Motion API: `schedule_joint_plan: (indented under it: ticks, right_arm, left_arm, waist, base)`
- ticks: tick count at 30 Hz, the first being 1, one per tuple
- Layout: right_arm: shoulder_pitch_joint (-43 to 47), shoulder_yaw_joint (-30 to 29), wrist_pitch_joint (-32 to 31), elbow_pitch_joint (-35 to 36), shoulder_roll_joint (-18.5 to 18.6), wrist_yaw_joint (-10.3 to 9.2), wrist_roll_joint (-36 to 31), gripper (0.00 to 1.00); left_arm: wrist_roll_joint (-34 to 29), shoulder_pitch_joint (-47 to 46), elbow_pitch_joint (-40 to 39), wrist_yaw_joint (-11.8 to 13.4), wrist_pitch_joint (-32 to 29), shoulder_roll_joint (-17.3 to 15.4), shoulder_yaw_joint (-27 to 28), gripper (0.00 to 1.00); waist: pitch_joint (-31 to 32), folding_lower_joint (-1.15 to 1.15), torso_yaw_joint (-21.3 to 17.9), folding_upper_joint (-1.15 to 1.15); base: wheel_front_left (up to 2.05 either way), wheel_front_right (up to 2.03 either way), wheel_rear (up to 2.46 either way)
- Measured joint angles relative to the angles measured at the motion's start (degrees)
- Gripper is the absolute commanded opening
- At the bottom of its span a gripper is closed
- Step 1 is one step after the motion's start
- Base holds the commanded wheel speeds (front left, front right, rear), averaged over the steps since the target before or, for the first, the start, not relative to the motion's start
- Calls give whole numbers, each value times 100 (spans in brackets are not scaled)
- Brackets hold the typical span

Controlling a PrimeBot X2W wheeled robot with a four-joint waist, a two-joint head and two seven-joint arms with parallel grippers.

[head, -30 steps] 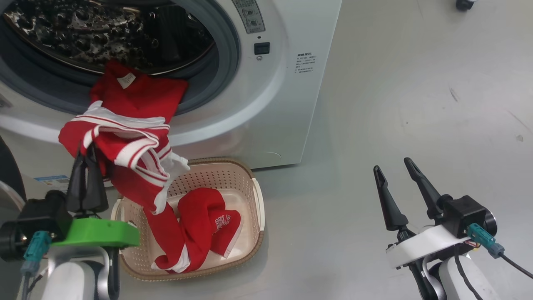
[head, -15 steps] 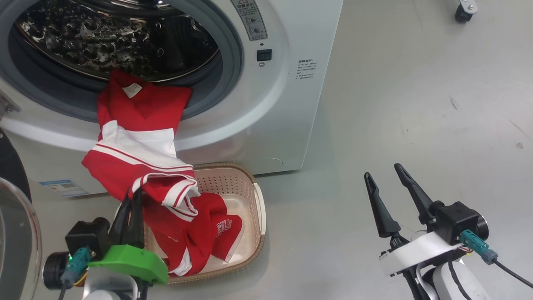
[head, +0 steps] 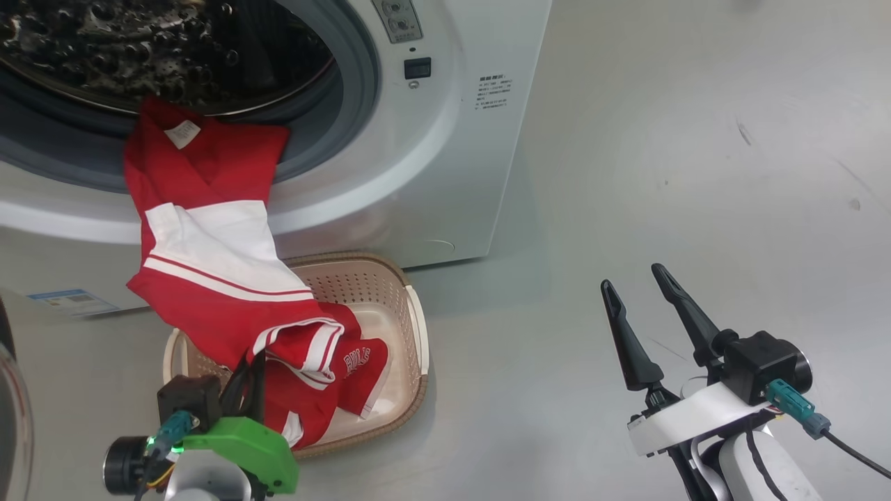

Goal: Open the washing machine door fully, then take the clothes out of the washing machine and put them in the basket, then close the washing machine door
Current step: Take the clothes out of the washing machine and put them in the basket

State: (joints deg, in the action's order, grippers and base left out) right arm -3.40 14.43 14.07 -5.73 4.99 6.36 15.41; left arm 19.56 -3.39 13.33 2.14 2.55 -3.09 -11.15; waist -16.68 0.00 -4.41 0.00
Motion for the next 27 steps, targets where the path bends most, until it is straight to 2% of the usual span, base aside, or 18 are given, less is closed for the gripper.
schedule_joint_plan:
  ticks: [27]
  right_arm:
    - [-731, 142, -14, 196, -47, 12, 107, 100]
  left_arm:
    - [-51, -2152, 2497, 113, -534, 15, 189, 1]
  waist:
    - [-1413, 0, -789, 0]
  base:
    - [0, 0, 0]
